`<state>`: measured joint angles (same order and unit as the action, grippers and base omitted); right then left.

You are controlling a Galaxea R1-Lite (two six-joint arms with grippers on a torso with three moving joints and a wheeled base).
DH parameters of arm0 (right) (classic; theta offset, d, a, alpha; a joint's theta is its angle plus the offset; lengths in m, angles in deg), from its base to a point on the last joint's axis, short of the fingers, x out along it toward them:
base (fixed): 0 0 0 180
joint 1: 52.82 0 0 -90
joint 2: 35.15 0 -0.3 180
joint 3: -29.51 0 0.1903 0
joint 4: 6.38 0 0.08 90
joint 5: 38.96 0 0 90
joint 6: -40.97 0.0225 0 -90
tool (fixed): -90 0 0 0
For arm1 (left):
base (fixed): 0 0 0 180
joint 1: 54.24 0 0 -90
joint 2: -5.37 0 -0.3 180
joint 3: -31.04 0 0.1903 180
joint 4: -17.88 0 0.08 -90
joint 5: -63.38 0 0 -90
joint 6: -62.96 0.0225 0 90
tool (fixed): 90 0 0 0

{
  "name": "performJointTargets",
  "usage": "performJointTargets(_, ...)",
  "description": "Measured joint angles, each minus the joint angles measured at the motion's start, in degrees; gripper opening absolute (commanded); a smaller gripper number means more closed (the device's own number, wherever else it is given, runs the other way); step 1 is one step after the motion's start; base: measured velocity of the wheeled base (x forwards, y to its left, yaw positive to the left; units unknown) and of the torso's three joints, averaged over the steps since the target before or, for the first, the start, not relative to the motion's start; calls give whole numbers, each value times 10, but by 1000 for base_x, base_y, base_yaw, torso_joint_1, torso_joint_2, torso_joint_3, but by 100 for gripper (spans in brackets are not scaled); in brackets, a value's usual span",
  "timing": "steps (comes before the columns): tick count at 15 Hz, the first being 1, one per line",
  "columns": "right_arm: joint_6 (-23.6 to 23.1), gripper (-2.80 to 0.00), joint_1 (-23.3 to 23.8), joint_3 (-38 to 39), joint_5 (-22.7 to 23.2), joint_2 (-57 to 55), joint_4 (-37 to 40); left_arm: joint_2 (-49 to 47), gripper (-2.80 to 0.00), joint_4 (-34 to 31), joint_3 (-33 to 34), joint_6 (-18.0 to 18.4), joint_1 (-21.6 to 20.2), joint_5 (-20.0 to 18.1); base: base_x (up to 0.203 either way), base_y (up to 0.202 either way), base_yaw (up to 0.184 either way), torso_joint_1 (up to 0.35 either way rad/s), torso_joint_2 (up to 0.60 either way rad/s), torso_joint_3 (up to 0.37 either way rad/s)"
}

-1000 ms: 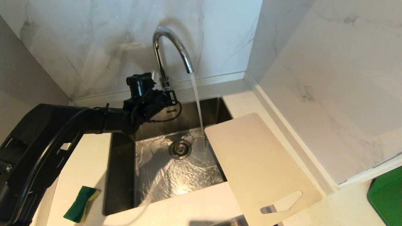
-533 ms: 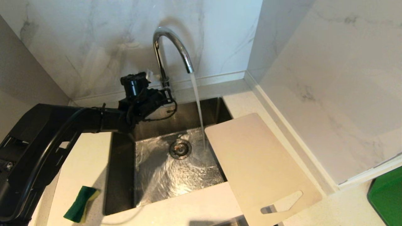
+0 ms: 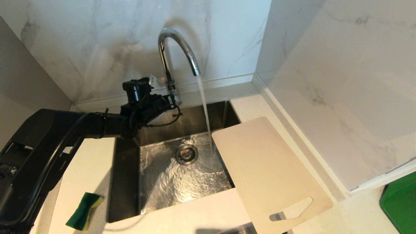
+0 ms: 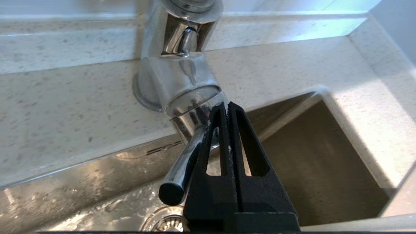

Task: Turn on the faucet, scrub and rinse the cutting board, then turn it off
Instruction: Turn off the tap

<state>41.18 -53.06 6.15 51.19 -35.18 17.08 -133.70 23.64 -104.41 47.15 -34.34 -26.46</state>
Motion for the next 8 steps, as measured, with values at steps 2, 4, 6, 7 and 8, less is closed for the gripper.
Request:
performJointTargets(2, 0, -280, 0, 0, 0, 0, 0, -3, -280, 9, -1, 0, -5, -2, 0, 0, 0, 0, 0, 0)
performJointTargets(4, 0, -280, 0, 0, 0, 0, 0, -4, -280, 21, -3, 0, -10, -12, 0, 0, 0, 0, 0, 0)
performJointTargets(6, 0, -280, 0, 0, 0, 0, 0, -6, -280, 25, -4, 0, -14, -14, 0, 0, 0, 0, 0, 0)
performJointTargets(7, 0, -280, 0, 0, 0, 0, 0, -8, -280, 27, -6, 0, -17, -15, 0, 0, 0, 0, 0, 0)
performJointTargets(8, 0, -280, 0, 0, 0, 0, 0, -9, -280, 31, -7, 2, -21, -15, 0, 0, 0, 0, 0, 0)
